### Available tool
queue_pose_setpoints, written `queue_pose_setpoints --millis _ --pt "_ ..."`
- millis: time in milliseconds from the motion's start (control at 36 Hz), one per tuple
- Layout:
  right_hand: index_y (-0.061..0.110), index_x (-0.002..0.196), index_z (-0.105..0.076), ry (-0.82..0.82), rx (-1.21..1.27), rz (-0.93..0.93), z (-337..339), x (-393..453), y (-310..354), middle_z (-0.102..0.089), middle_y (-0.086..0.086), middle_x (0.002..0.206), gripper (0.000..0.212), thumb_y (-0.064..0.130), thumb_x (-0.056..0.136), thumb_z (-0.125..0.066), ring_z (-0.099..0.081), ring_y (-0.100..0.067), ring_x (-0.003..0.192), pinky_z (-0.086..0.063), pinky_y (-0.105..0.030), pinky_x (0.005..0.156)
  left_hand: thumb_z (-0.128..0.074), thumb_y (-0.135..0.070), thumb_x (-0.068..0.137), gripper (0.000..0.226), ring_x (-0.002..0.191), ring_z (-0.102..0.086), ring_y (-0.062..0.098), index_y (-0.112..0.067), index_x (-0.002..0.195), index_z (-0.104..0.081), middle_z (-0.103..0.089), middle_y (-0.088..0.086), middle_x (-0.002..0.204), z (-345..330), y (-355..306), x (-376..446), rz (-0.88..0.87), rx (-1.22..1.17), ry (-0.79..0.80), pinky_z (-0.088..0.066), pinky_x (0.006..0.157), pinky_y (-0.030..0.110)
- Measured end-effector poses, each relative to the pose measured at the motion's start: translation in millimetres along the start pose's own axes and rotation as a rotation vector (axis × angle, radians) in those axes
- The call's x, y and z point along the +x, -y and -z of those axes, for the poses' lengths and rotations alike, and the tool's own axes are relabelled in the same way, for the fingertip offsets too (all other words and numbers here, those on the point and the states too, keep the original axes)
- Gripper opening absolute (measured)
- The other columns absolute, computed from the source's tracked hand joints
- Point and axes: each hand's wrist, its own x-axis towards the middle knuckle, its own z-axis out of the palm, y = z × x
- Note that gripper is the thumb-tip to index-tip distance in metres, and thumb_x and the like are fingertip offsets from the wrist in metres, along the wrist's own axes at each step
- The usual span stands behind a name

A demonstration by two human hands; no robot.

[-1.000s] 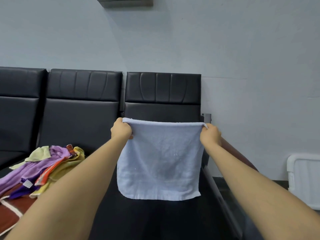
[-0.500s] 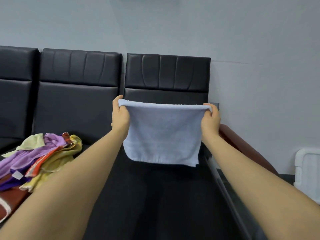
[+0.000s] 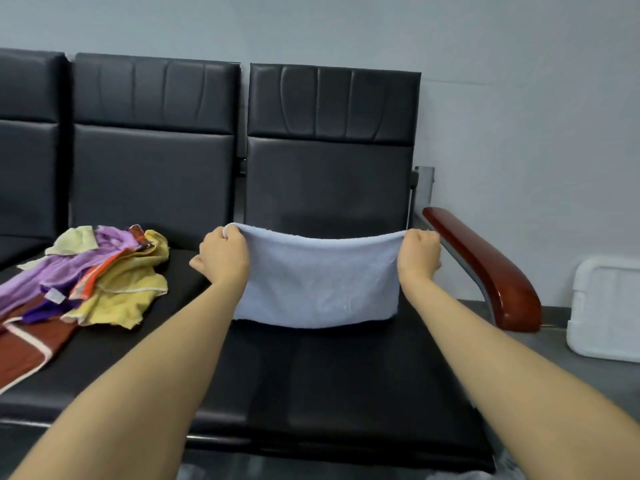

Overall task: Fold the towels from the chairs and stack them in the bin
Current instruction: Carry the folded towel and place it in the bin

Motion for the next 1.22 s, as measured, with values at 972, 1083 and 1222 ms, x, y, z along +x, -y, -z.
queue_pose_setpoints --millis 972,1083,1222 --pt "0.010 0.091 -0.050 0.225 -0.411 0.064 -95.9 22.5 -102.2 -0.054 -0.006 0.089 0.020 0.021 0.102 -0.037 -0.053 -0.020 0.080 -0.040 -0.032 0.067 -0.033 -0.030 0.101 0.037 0.099 -0.056 0.037 0.000 0.111 -0.052 -0.057 0.017 0.110 -67.2 100.4 47.6 0.152 0.406 0.160 -0.042 0.079 0.039" --pt "0.007 0.121 -0.052 0.292 -0.647 0.176 -104.5 20.0 -105.9 -0.050 -0.011 0.123 0.027 0.022 0.099 -0.046 -0.047 -0.030 0.113 -0.034 -0.039 0.097 -0.039 -0.029 0.098 0.041 0.117 -0.047 0.037 0.000 0.127 -0.042 -0.049 0.019 0.128 -73.9 109.0 46.5 0.186 0.597 0.225 -0.035 0.098 0.043" --pt "0.015 0.131 -0.045 0.458 -0.673 0.423 -114.5 -0.3 -118.9 -0.041 -0.004 0.134 0.037 0.020 0.095 -0.051 -0.038 -0.023 0.121 -0.025 -0.032 0.102 -0.052 -0.029 0.090 0.049 0.122 -0.039 0.033 0.001 0.127 -0.039 -0.041 0.016 0.130 -74.9 118.7 30.8 0.123 0.823 0.229 -0.029 0.102 0.037"
